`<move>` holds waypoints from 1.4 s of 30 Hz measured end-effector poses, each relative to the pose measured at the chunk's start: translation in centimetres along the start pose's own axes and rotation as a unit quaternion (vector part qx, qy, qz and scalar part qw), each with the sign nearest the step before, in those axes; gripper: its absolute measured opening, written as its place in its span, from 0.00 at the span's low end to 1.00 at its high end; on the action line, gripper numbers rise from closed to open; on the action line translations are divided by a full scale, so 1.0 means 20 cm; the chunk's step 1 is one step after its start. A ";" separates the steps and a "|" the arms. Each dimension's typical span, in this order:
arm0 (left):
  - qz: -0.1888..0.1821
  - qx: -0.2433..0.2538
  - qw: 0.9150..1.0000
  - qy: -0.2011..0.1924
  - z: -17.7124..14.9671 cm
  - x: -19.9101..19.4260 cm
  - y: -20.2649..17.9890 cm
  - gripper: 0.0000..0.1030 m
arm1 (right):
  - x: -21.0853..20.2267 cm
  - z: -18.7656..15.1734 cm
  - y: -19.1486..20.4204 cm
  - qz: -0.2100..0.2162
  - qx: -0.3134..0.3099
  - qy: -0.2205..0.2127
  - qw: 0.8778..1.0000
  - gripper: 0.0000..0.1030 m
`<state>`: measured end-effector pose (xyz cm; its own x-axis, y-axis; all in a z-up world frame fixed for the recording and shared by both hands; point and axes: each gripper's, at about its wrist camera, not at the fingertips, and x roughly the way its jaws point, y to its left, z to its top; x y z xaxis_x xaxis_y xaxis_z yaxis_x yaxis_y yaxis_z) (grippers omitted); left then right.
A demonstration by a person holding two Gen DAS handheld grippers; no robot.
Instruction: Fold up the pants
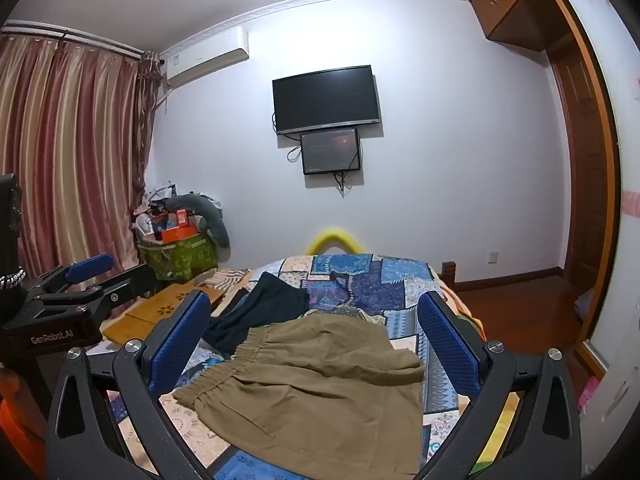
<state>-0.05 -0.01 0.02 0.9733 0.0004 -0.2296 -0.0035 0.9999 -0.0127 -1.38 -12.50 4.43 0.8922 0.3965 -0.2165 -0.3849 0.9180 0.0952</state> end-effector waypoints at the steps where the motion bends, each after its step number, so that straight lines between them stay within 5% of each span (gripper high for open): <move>1: 0.000 0.001 1.000 0.000 0.00 0.00 0.00 1.00 | 0.00 0.00 0.00 0.000 0.000 0.000 1.000 1.00; 42: 0.003 0.001 1.000 -0.001 0.02 0.01 -0.03 1.00 | 0.00 0.02 -0.03 -0.003 0.003 0.003 1.000 1.00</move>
<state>0.23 -0.64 0.38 0.9738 0.0075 -0.2273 -0.0096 0.9999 -0.0082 -1.13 -13.05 4.77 0.8928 0.3910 -0.2238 -0.3783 0.9204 0.0988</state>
